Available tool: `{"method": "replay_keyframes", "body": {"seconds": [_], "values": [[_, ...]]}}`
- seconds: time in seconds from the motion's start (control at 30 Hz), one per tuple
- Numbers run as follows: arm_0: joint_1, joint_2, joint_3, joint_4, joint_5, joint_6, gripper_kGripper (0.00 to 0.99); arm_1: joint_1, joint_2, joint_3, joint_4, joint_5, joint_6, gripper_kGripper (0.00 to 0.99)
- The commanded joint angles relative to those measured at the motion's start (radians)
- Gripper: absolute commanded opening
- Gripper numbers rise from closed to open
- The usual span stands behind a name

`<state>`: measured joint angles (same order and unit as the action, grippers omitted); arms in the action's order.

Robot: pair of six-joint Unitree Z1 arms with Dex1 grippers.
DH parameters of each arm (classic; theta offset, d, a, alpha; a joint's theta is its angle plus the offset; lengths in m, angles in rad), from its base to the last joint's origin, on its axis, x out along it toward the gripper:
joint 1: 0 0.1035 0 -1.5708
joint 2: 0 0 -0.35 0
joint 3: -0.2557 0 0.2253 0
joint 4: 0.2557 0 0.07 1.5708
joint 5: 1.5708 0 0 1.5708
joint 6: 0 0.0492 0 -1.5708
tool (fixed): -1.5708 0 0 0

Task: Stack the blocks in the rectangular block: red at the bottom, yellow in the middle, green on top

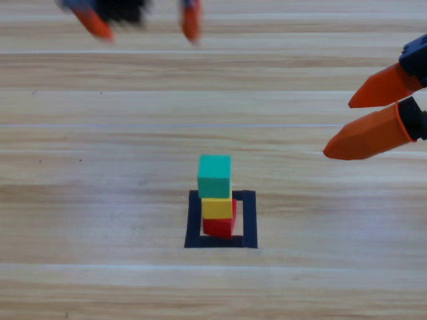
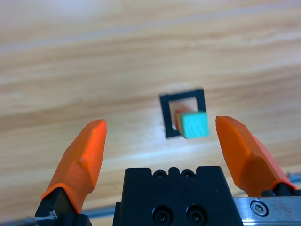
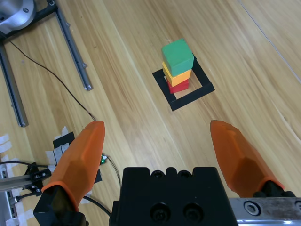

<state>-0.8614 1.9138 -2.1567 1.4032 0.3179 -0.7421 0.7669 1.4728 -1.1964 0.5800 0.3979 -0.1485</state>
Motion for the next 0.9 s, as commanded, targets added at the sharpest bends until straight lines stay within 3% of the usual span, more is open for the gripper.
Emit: {"method": "replay_keyframes", "body": {"seconds": [0.03, 0.13, 0.23, 0.3, 0.43, 0.57, 0.63, 0.73, 0.9], "values": [[0.05, -0.226, 0.21, -0.219, 0.135, 0.162, 0.99, 0.028, -0.003, -0.049, 0.054, -0.031, -0.008, 0.99], [0.116, -0.384, 0.426, -0.443, 0.145, 0.32, 0.99, 0.028, 0.001, -0.066, 0.064, -0.031, -0.008, 0.99], [0.185, -0.444, 0.546, -0.579, 0.145, 0.454, 0.99, 0.028, 0.012, -0.068, 0.069, -0.031, -0.011, 0.99], [0.24, -0.446, 0.613, -0.652, 0.11, 0.517, 0.99, 0.029, 0.021, -0.068, 0.069, -0.027, -0.013, 0.99], [0.277, -0.584, 0.837, -0.814, -0.088, 0.595, 0.99, 0.04, 0.027, -0.077, 0.069, -0.019, -0.013, 0.99], [0.277, -0.65, 1.003, -0.872, -0.401, 0.652, 0.99, 0.064, 0.032, -0.091, 0.069, -0.019, -0.014, 0.99], [0.249, -0.656, 1.072, -0.9, -0.459, 0.652, 0.99, 0.074, 0.04, -0.097, 0.07, -0.017, -0.014, 0.99], [0.183, -0.677, 1.166, -0.946, -0.461, 0.639, 0.99, 0.078, 0.044, -0.1, 0.072, -0.017, -0.016, 0.99], [0.159, -0.677, 1.192, -0.971, -0.447, 0.639, 0.99, 0.083, 0.058, -0.103, 0.072, -0.007, -0.016, 0.99]]}}
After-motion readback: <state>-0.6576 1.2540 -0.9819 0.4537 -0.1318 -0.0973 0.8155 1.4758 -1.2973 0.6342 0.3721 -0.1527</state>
